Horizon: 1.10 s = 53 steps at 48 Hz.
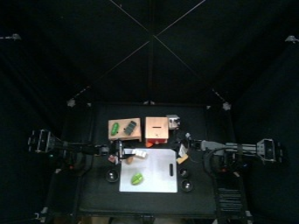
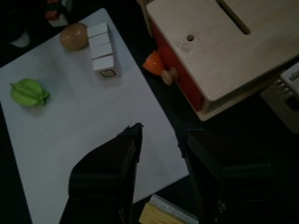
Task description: Grab carrot bottom
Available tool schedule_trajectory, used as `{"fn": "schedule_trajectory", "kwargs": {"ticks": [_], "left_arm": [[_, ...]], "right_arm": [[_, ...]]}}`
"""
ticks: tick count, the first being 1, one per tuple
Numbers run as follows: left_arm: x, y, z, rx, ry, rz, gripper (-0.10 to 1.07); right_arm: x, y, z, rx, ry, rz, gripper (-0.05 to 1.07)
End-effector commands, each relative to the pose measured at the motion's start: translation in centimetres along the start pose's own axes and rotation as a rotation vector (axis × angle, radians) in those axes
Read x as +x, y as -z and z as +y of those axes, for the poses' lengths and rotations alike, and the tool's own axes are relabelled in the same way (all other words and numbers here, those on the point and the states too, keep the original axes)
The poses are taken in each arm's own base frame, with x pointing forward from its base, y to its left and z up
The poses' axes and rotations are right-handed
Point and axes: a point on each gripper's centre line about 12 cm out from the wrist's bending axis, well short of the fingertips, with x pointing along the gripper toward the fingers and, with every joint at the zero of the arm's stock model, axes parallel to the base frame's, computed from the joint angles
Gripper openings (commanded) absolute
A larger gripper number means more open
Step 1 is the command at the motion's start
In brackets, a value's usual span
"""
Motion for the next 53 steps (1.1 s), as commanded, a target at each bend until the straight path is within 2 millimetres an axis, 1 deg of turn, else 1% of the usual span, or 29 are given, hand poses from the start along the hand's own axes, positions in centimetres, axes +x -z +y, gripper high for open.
{"fn": "schedule_trajectory", "kwargs": {"ticks": [1,8,13,21,30,34,40,46,53], "left_arm": [[2.1,-0.9,0.2,-0.015,-0.013,0.003,0.80],[5.5,-0.9,0.9,-0.048,-0.041,0.120,0.81],[7.1,-0.5,1.8,-0.067,-0.062,0.211,0.82],[8.9,1.0,2.6,-0.059,-0.070,0.335,0.86],[10.1,1.2,3.2,-0.057,-0.079,0.355,0.91],[10.7,1.7,3.4,-0.047,-0.078,0.377,0.91],[11.2,2.4,3.6,0.002,-0.063,0.414,0.91],[11.5,2.5,3.7,0.062,-0.047,0.434,0.91],[11.4,2.0,3.9,0.145,-0.031,0.434,0.91]], "right_arm": [[-0.2,0.0,0.1,-0.006,-0.007,-0.010,0.75],[0.0,0.7,0.0,-0.008,-0.005,0.009,0.75],[0.1,1.2,0.0,-0.011,-0.005,0.020,0.75],[0.3,1.8,-0.1,-0.007,-0.005,0.033,0.75],[0.6,2.2,0.0,-0.005,-0.010,0.045,0.75],[0.9,2.4,0.0,-0.004,-0.009,0.056,0.75],[1.4,2.7,0.2,0.003,-0.011,0.072,0.75],[1.8,2.9,0.6,-0.011,-0.018,0.089,0.75],[2.2,3.3,0.7,-0.014,-0.017,0.108,0.75]]}}
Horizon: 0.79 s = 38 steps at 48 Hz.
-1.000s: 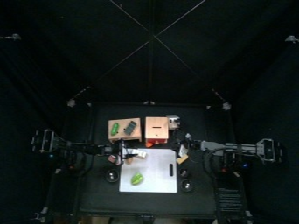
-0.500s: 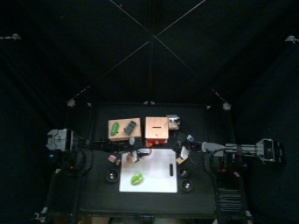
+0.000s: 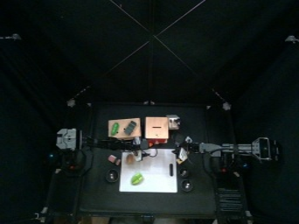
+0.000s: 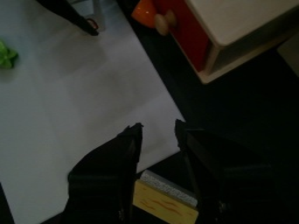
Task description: Grab carrot bottom
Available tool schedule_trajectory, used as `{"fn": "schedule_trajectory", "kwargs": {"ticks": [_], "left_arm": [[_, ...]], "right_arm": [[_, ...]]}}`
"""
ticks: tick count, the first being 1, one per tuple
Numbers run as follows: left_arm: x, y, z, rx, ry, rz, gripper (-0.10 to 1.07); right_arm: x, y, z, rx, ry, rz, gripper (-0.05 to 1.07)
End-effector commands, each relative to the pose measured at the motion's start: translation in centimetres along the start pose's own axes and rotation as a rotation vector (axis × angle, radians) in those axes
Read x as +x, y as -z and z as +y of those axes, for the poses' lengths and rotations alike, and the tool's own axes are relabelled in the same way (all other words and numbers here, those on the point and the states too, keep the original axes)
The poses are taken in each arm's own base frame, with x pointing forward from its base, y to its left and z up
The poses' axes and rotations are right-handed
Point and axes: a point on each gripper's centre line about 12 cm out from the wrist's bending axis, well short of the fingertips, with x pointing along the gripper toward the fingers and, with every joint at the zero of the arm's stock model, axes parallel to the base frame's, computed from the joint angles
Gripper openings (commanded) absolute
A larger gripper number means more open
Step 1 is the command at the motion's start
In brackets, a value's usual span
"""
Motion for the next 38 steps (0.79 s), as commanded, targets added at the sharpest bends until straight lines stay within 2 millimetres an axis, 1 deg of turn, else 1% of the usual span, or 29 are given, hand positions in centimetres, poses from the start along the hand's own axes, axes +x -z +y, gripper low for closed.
{"fn": "schedule_trajectory", "kwargs": {"ticks": [1,11,21,27,38], "left_arm": [[-0.5,-1.6,0.8,0.038,-0.016,-0.044,0.91],[-0.3,-1.4,1.8,0.108,-0.032,-0.035,0.91],[-0.3,-1.9,2.4,0.122,-0.045,-0.047,0.91],[-0.2,-1.6,3.0,0.113,-0.054,-0.036,0.91],[0.5,-0.4,3.1,0.103,-0.051,0.015,0.91]], "right_arm": [[-0.2,-0.8,0.4,-0.001,-0.014,-0.024,0.75],[0.0,-0.7,0.4,-0.002,-0.013,-0.017,0.75],[0.0,-0.6,0.5,-0.002,-0.014,-0.015,0.75],[0.0,-0.6,0.5,-0.002,-0.014,-0.015,0.75],[0.1,-0.6,0.6,0.001,-0.016,-0.014,0.75]]}}
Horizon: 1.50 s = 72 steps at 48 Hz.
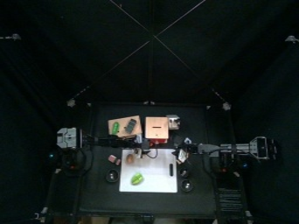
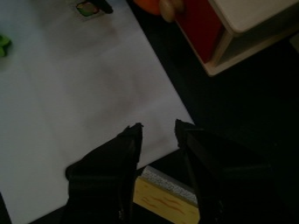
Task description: Grab carrot bottom
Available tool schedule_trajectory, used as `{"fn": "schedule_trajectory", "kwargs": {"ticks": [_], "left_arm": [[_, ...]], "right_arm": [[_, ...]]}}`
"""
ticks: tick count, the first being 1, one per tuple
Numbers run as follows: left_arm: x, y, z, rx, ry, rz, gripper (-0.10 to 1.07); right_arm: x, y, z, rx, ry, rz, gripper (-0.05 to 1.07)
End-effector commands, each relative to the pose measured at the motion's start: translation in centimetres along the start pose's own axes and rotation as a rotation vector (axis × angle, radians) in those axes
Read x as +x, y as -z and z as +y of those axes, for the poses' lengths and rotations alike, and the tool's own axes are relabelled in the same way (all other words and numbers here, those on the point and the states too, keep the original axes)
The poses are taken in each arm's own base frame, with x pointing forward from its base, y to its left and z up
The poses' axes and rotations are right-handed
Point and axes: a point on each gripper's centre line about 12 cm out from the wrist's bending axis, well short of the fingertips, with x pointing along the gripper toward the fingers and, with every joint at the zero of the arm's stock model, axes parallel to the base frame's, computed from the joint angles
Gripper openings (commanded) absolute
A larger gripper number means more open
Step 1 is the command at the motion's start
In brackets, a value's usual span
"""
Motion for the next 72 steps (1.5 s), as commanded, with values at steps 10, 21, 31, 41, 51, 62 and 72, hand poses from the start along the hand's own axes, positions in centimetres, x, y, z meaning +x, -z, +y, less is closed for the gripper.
{"fn": "schedule_trajectory", "kwargs": {"ticks": [10,21,31,41,51,62,72], "left_arm": [[0.5,-0.3,1.5,-0.022,-0.023,0.007,0.91],[0.8,0.1,1.5,-0.027,-0.018,0.047,0.90],[1.0,0.3,1.2,-0.021,-0.010,0.057,0.87],[1.0,0.4,1.1,-0.018,-0.008,0.060,0.74],[0.6,0.1,1.1,-0.017,-0.008,0.065,0.69],[-1.3,-2.1,0.4,0.008,-0.002,0.011,0.69],[-2.2,-3.0,-0.6,0.028,0.011,-0.016,0.69]], "right_arm": [[0.0,-0.8,0.5,0.001,-0.018,-0.028,0.75],[0.2,-0.7,0.5,0.000,-0.016,-0.022,0.75],[0.2,-0.8,0.5,0.000,-0.017,-0.023,0.75],[0.2,-0.7,0.5,0.000,-0.016,-0.022,0.75],[0.2,-0.8,0.5,0.002,-0.017,-0.023,0.75],[0.2,-0.8,0.5,0.002,-0.017,-0.023,0.75],[0.2,-0.8,0.5,0.000,-0.017,-0.023,0.75]]}}
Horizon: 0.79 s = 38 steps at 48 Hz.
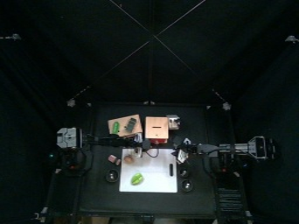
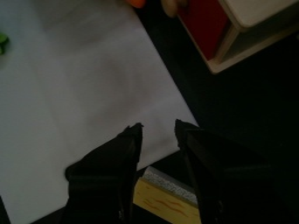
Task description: Grab carrot bottom
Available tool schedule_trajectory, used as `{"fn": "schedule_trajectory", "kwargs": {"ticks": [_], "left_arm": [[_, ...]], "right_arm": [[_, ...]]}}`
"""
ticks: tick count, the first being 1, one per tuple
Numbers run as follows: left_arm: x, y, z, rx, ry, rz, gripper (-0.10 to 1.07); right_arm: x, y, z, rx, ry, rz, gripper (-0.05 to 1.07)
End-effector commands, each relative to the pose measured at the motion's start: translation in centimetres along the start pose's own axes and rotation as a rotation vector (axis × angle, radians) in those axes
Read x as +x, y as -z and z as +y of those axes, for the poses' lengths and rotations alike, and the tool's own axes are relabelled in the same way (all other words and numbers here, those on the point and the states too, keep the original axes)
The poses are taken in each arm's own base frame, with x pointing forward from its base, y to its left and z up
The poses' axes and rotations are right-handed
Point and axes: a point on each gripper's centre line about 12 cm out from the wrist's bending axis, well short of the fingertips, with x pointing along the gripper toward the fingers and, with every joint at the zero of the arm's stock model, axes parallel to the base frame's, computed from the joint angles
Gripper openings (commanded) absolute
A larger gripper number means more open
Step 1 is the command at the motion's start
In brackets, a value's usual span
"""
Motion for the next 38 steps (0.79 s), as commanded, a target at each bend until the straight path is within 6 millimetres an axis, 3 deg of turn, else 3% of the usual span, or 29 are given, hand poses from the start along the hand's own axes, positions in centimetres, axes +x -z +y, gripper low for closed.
{"fn": "schedule_trajectory", "kwargs": {"ticks": [1,27,38], "left_arm": [[-1.0,-1.5,-0.1,0.010,-0.005,-0.045,0.69],[-2.0,-1.7,-1.4,0.023,0.016,-0.065,0.69],[-4.2,-2.4,-1.5,-0.025,0.001,-0.169,0.69]], "right_arm": [[-0.4,-1.0,0.4,0.001,-0.015,-0.035,0.75],[-0.4,-1.3,0.6,-0.001,-0.021,-0.042,0.75],[-0.4,-1.3,0.6,-0.001,-0.021,-0.042,0.75]]}}
